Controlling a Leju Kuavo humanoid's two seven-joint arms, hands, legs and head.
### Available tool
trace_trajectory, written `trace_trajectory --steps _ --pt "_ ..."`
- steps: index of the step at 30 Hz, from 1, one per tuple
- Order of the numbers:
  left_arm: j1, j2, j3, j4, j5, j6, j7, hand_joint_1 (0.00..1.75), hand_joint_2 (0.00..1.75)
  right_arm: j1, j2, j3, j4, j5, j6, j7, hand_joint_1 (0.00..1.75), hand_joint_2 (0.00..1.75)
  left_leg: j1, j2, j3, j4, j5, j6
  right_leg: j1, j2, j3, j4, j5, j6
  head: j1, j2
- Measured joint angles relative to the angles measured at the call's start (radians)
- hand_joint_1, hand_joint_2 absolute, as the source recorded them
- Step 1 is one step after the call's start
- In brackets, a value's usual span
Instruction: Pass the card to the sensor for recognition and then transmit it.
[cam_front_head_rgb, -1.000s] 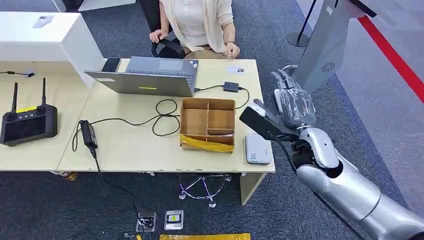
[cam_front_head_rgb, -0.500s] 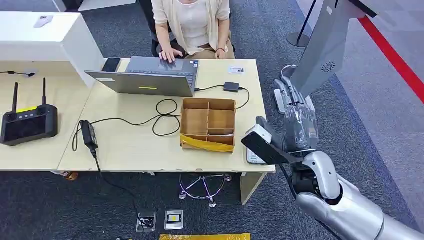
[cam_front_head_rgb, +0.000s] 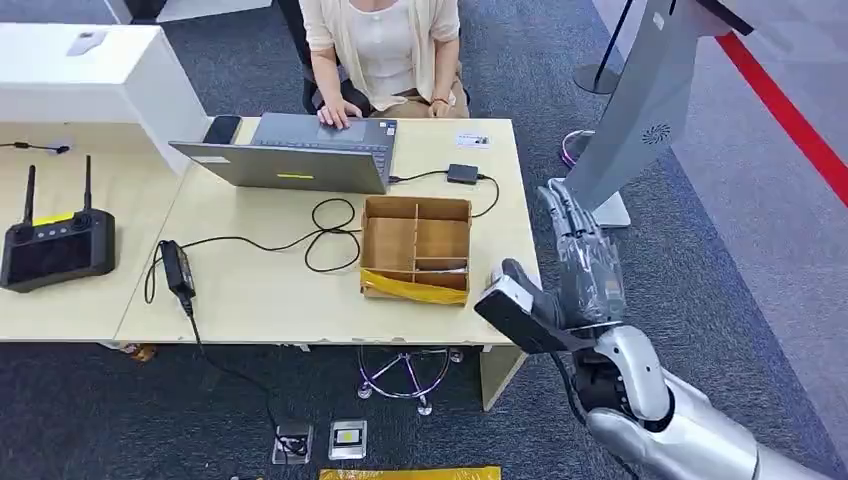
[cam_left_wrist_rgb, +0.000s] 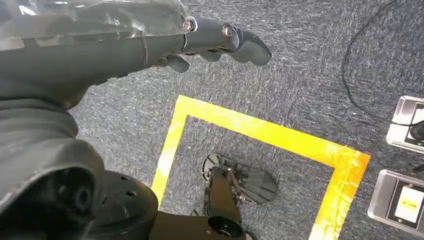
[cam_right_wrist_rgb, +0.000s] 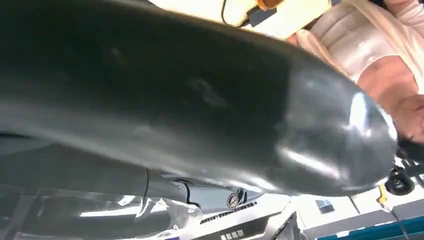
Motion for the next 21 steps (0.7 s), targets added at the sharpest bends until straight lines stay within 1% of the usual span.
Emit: trace_trajectory --steps 7,9,12,17,19,21 --pt "0.0 0.001 0.007 0.0 -0.003 -0.001 0.007 0.0 0.0 0.0 0.0 0.016 0.006 -0.022 0.004 -0.012 0.0 0.0 0.0 0.0 0.0 0.0 0.0 0.0 0.0 0.0 0.0 0.0 0.0 0.0 0.0 0.0" --pt "0.0 0.001 0.008 0.0 -0.003 -0.002 0.009 0.0 0.0 -0.002 0.0 0.023 0.008 -0.029 0.015 -0.011 0.0 0.0 0.0 0.0 0.0 0.0 0.0 0.0 0.0 0.0 0.0 0.0 0.0 0.0 0.0 0.0" --pt "-0.001 0.001 0.008 0.0 -0.003 -0.002 0.009 0.0 0.0 -0.013 0.001 0.041 0.012 0.011 0.043 0.028 0.0 0.0 0.0 0.0 0.0 0.0 0.0 0.0 0.0 0.0 0.0 0.0 0.0 0.0 0.0 0.0" --pt "-0.001 0.001 0.008 0.0 -0.003 0.0 0.009 0.0 0.0 -0.014 0.005 0.059 0.021 0.079 0.054 0.039 0.0 0.0 0.0 0.0 0.0 0.0 0.0 0.0 0.0 0.0 0.0 0.0 0.0 0.0 0.0 0.0" --pt "-0.001 0.001 0.008 0.0 -0.003 0.0 0.009 0.0 0.0 -0.014 0.007 0.061 0.029 0.158 0.075 0.04 0.0 0.0 0.0 0.0 0.0 0.0 0.0 0.0 0.0 0.0 0.0 0.0 0.0 0.0 0.0 0.0" --pt "-0.001 0.001 0.008 0.0 -0.003 0.0 0.009 0.0 0.0 -0.014 0.007 0.061 0.029 0.159 0.076 0.04 0.0 0.0 0.0 0.0 0.0 0.0 0.0 0.0 0.0 0.0 0.0 0.0 0.0 0.0 0.0 0.0"
